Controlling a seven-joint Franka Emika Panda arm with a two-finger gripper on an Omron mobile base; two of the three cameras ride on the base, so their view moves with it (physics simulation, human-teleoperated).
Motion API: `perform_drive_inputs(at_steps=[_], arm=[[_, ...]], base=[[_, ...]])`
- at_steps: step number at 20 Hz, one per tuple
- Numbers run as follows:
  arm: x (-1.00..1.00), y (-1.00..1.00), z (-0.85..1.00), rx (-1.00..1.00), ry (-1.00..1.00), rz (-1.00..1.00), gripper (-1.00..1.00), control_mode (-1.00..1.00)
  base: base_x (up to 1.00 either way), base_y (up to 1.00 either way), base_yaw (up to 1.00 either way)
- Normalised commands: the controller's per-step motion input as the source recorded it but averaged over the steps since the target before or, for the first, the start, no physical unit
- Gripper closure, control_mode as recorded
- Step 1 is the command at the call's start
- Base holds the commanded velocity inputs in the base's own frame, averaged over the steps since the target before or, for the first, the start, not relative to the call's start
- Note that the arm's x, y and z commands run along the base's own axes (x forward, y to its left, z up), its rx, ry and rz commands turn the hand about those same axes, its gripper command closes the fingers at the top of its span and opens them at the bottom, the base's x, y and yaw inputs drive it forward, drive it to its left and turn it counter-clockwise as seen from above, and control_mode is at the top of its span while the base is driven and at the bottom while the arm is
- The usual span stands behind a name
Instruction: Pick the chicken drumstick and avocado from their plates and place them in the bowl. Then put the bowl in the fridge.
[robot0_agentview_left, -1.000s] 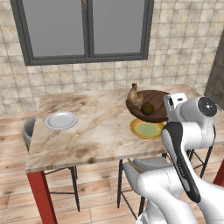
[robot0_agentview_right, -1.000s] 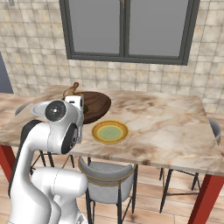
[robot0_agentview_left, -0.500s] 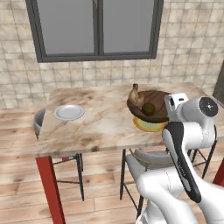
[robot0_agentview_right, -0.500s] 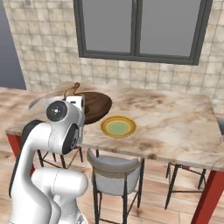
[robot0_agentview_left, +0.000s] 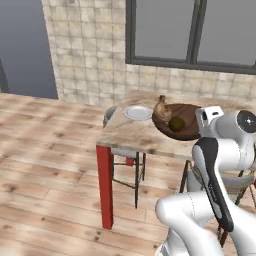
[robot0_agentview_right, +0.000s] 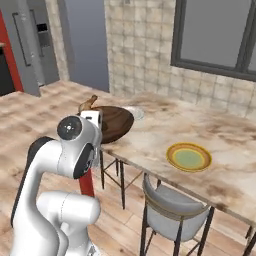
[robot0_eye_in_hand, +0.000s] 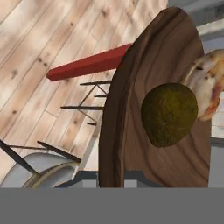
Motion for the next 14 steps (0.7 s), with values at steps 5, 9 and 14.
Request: perform_drive_inputs(at_steps=[5,9,14], arm=[[0.00,0.00,0.00,0.00,0.00,0.00,1.00,1.00],[0.00,0.00,0.00,0.00,0.00,0.00,1.00,1.00],[0.00,0.00,0.00,0.00,0.00,0.00,1.00,1.00]], base=[[-0.01,0.11,0.93],[0.00,0.14,0.87],[0.26,0.21,0.58]])
